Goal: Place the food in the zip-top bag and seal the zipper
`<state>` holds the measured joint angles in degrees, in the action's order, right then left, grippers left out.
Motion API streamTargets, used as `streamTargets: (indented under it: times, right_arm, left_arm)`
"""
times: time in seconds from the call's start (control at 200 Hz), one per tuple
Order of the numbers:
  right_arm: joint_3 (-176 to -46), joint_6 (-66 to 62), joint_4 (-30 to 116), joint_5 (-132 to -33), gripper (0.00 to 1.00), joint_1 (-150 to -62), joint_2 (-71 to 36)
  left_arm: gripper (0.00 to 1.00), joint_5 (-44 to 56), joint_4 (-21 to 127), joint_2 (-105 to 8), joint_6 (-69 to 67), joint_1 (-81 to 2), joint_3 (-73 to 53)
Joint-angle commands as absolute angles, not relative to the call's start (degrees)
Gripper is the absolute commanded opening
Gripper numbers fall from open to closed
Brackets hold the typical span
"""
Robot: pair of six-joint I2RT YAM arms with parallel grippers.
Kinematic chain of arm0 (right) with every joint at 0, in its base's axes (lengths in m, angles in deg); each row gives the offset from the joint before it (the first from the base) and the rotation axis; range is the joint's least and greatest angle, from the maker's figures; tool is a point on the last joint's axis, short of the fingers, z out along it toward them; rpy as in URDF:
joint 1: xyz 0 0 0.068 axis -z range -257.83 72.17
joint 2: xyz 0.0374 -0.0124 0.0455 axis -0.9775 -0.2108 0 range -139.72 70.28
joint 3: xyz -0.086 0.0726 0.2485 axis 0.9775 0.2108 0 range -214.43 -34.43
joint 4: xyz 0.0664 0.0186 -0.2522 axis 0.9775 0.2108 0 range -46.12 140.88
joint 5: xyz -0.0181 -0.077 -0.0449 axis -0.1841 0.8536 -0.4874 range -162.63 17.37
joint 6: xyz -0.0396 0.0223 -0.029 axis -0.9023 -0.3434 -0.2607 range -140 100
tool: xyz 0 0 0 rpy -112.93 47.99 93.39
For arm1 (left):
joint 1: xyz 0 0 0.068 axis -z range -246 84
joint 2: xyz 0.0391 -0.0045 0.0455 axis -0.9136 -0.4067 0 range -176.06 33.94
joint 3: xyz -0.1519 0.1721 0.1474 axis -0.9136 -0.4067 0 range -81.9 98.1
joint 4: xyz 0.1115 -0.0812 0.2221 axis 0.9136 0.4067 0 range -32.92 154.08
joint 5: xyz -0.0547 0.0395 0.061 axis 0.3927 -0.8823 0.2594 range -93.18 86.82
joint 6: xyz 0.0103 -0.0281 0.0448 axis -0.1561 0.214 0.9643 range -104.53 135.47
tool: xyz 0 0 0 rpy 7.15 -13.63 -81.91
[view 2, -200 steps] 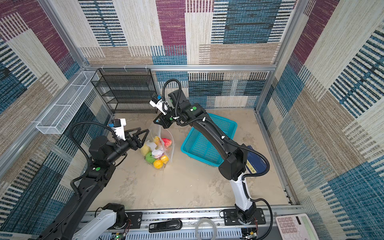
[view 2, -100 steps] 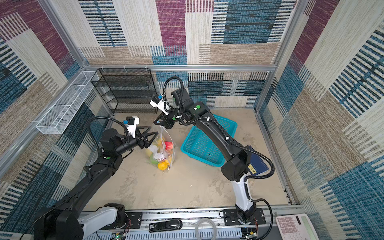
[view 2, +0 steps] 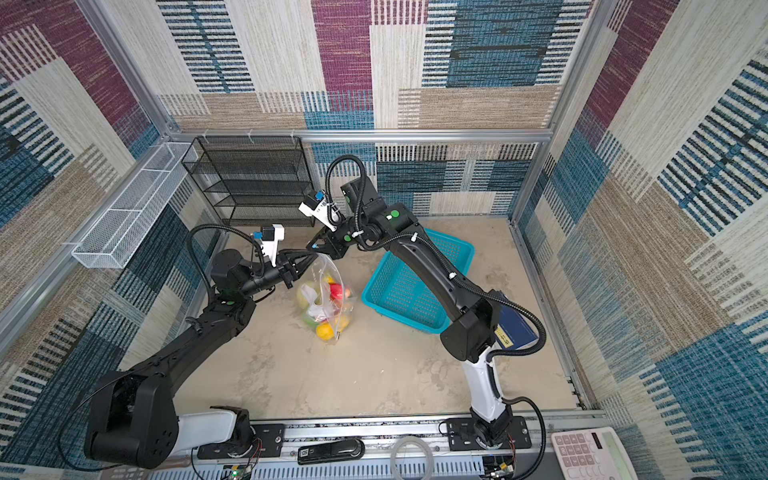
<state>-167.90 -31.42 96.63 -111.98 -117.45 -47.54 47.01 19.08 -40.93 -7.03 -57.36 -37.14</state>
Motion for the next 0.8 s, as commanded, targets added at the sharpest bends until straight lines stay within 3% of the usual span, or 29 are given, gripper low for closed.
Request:
streamTargets:
  times: [0.0, 0.356, 0.386, 0.511, 0.606, 0.671, 0.796]
  right_arm:
    - [-168.1, -31.8, 95.8, -112.6, 0.00, -117.4, -47.6]
    - [-167.3, -31.8, 95.5, -108.7, 0.03, -117.3, -47.0]
    - [-167.0, -31.6, 95.1, -108.4, 0.06, -117.3, -46.8]
    - [-166.0, -30.9, 94.2, -107.5, 0.44, -117.3, -45.8]
    - [-164.4, -30.6, 93.0, -107.3, 0.60, -117.3, -44.2]
    - [-162.7, -30.4, 91.8, -107.3, 0.65, -117.3, -42.8]
    - [-159.5, -29.4, 90.3, -108.7, 0.64, -117.3, -40.7]
  left_arm:
    - [0.03, 49.9, 12.0, -40.5, -11.6, -57.2, -37.8]
    - [0.00, 45.5, 18.6, -33.0, -9.1, -57.1, -41.0]
    - [0.00, 45.0, 19.9, -32.2, -8.8, -57.0, -41.1]
    - [0.00, 41.0, 26.4, -29.0, -8.6, -56.7, -41.3]
    - [0.00, 38.7, 30.1, -27.5, -8.6, -56.3, -40.7]
    - [0.00, 36.9, 32.9, -26.9, -8.3, -55.8, -39.8]
    - [0.00, 32.6, 39.6, -26.6, -8.3, -54.5, -37.1]
